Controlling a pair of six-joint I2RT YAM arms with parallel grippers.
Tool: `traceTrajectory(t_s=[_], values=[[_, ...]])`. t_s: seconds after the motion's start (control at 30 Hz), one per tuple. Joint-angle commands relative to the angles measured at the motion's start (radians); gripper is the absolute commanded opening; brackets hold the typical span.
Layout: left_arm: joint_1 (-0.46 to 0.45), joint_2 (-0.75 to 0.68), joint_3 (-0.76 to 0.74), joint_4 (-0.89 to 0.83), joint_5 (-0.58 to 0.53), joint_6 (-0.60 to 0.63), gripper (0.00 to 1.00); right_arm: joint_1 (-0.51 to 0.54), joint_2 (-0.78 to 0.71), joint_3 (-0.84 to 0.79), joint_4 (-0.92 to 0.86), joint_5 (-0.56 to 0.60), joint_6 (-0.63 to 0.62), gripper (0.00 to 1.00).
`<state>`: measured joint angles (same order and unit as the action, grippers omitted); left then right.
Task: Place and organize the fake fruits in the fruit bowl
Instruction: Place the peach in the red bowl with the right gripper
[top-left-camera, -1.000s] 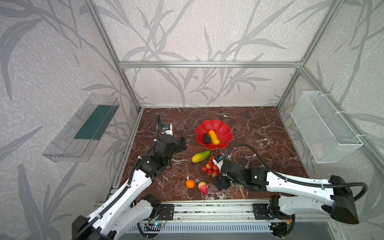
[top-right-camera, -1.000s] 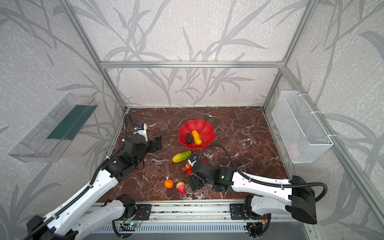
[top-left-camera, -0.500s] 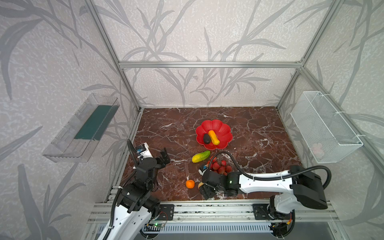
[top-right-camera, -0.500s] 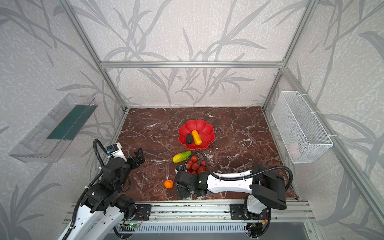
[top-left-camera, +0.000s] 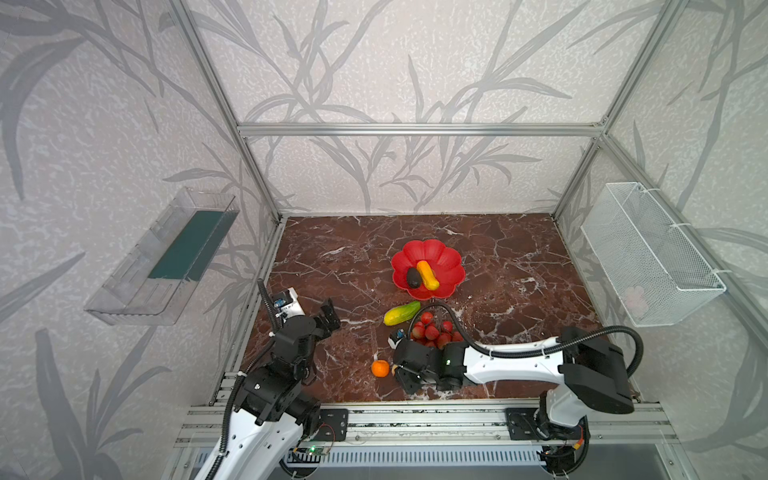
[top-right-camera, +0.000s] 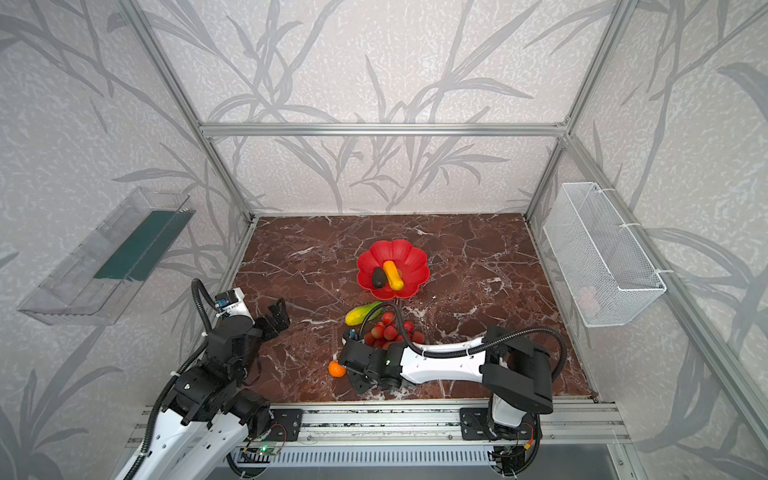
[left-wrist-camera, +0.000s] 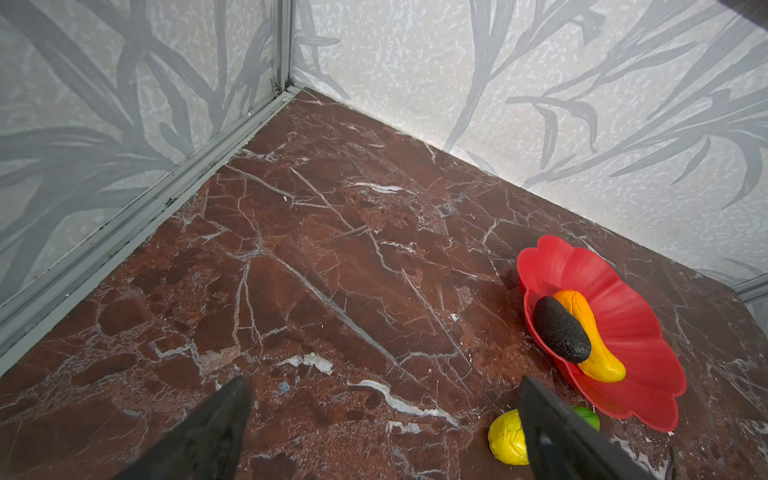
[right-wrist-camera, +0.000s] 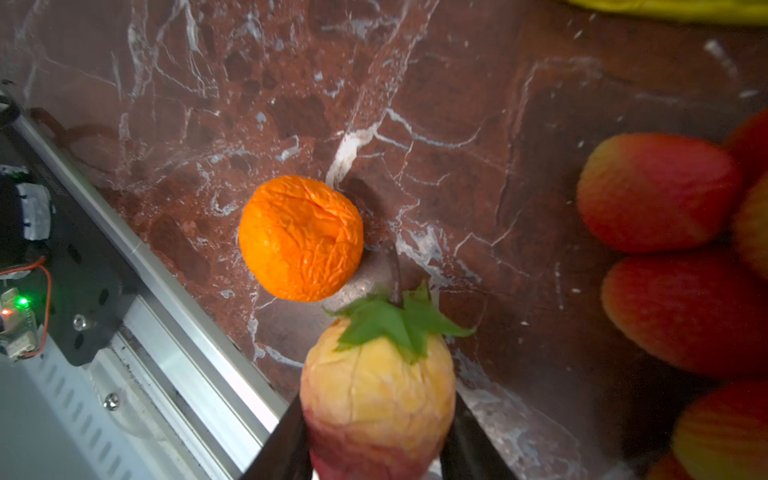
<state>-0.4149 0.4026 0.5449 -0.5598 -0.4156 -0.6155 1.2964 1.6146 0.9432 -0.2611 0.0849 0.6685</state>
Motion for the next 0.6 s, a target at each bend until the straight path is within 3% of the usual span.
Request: traceTrajectory(t_s=[0.0, 0.23, 0.4, 0.57], values=[[0.007, -0.007, -0.027, -0.084, 0.021, -0.063, 0.99, -0.043, -0.133, 0.051, -0.057, 0.082, -0.078, 0.40], [0.006, -0.019, -0.071, -0.114, 0.185, -0.180, 0.94, -0.391, -0.241, 0.096, -0.067, 0.042, -0.272, 0.39], [0.006, 0.000, -0.127, -0.072, 0.353, -0.217, 0.90, -0.599, -0.131, 0.172, -0.041, -0.053, -0.361, 0.40], [0.002, 0.028, -0.155, -0.031, 0.470, -0.235, 0.88, -0.708, 0.050, 0.300, -0.037, -0.102, -0.429, 0.40]])
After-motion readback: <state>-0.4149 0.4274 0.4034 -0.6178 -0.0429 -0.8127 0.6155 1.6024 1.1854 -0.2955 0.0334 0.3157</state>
